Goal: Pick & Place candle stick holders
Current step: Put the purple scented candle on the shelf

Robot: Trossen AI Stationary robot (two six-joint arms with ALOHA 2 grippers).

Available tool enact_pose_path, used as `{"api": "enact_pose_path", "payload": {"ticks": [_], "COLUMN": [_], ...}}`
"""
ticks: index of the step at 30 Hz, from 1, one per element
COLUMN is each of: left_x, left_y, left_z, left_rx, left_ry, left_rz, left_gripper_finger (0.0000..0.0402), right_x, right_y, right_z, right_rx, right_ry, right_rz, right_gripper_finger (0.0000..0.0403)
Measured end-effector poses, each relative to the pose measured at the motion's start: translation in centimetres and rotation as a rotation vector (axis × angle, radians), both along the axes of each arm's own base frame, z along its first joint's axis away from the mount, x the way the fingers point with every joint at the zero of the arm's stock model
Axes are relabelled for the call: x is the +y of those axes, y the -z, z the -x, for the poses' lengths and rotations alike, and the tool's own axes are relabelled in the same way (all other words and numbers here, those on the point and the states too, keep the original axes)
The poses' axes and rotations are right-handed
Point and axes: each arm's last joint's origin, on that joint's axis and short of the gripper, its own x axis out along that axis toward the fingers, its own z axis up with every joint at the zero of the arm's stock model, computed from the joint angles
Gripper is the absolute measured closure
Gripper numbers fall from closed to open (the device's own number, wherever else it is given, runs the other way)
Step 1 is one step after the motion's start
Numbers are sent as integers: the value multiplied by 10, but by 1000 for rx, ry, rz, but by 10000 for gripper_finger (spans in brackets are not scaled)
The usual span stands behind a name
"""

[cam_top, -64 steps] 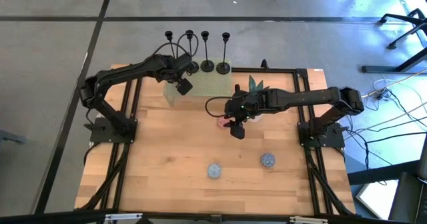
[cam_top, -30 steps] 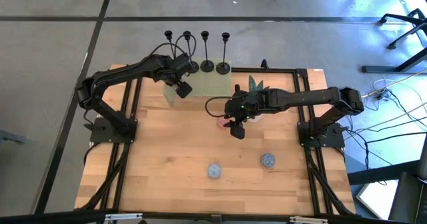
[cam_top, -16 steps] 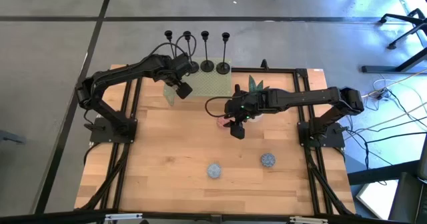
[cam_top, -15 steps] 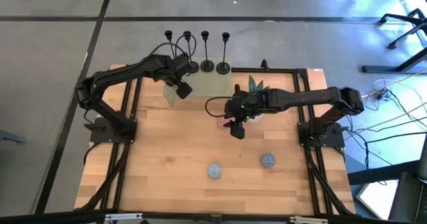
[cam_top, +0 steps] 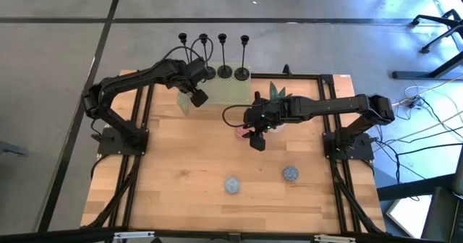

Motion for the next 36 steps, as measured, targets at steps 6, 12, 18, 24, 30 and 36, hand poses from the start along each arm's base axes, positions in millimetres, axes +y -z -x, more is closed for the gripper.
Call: {"api": "enact_pose_path", "payload": {"ticks": [6, 12, 18, 24, 30, 36], "left_x": [0, 0, 1, 1, 1, 1], "left_y": [0, 0, 0, 0, 0, -1], "left_z": [0, 0, 0, 1, 1, 1], "left_rx": [8, 15, 23, 29, 34, 40], "left_ry": [21, 17, 23, 11, 24, 35], "left_rz": [-3, -15, -24, -40, -40, -44], "left_gripper_finger": [88, 88, 88, 88, 85, 73], "right_x": [0, 0, 0, 0, 0, 0], "right_y": [0, 0, 0, 0, 0, 0], "right_z": [0, 0, 0, 0, 0, 0], "right_rx": [0, 0, 0, 0, 0, 0], "right_ry": [0, 0, 0, 0, 0, 0], "right_rz": [0, 0, 0, 0, 0, 0], "right_gripper_finger": [220, 220, 220, 220, 220, 220]}}
